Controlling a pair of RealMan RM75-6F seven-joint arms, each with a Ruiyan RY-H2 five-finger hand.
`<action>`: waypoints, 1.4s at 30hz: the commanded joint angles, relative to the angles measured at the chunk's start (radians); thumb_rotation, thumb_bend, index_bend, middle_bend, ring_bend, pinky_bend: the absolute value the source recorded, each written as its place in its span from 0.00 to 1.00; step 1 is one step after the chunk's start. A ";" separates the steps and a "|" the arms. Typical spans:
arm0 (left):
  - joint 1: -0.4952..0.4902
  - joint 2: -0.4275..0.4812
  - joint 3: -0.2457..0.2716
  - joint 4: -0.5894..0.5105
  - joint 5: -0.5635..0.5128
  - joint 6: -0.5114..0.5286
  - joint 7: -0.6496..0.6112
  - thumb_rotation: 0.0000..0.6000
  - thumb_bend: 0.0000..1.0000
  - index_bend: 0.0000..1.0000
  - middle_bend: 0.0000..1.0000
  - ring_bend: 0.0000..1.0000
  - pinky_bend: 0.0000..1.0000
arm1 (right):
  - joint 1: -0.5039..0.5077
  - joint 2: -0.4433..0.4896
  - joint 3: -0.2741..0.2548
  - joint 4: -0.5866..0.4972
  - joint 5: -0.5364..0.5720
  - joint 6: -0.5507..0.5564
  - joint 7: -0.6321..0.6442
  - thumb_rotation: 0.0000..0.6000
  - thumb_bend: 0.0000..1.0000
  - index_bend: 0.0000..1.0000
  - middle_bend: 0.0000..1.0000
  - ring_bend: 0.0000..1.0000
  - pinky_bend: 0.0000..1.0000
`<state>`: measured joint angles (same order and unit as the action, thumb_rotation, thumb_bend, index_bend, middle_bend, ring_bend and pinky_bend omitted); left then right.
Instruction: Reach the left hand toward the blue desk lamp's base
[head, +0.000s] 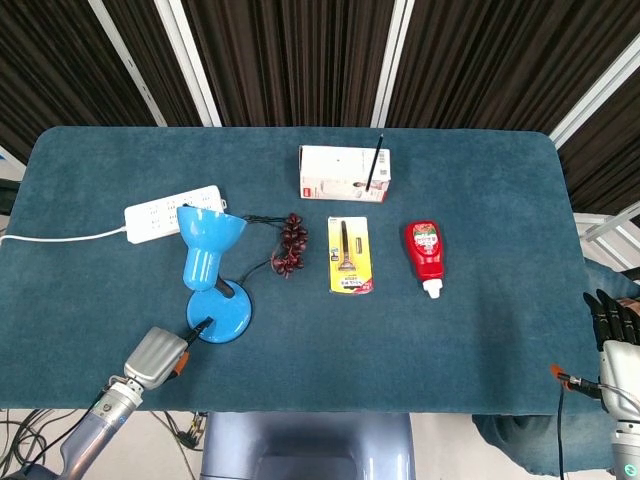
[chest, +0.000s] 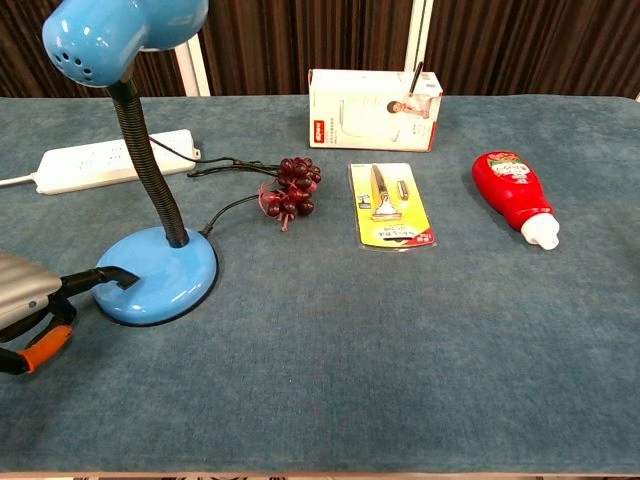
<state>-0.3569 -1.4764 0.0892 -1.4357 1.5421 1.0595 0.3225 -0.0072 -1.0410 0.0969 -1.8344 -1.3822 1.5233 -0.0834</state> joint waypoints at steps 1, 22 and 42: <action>-0.004 0.000 -0.002 0.002 -0.009 -0.010 -0.012 1.00 0.63 0.13 0.71 0.74 0.90 | 0.000 0.000 -0.001 -0.001 -0.001 0.000 -0.001 1.00 0.10 0.00 0.00 0.00 0.00; 0.148 0.340 -0.058 -0.327 0.030 0.388 -0.074 1.00 0.20 0.13 0.22 0.14 0.29 | -0.002 0.001 -0.001 -0.008 -0.004 0.008 -0.008 1.00 0.10 0.00 0.00 0.00 0.00; 0.247 0.415 -0.056 -0.264 -0.014 0.464 -0.246 1.00 0.19 0.11 0.11 0.03 0.10 | 0.003 -0.009 -0.015 0.005 -0.032 0.002 -0.028 1.00 0.10 0.00 0.00 0.00 0.00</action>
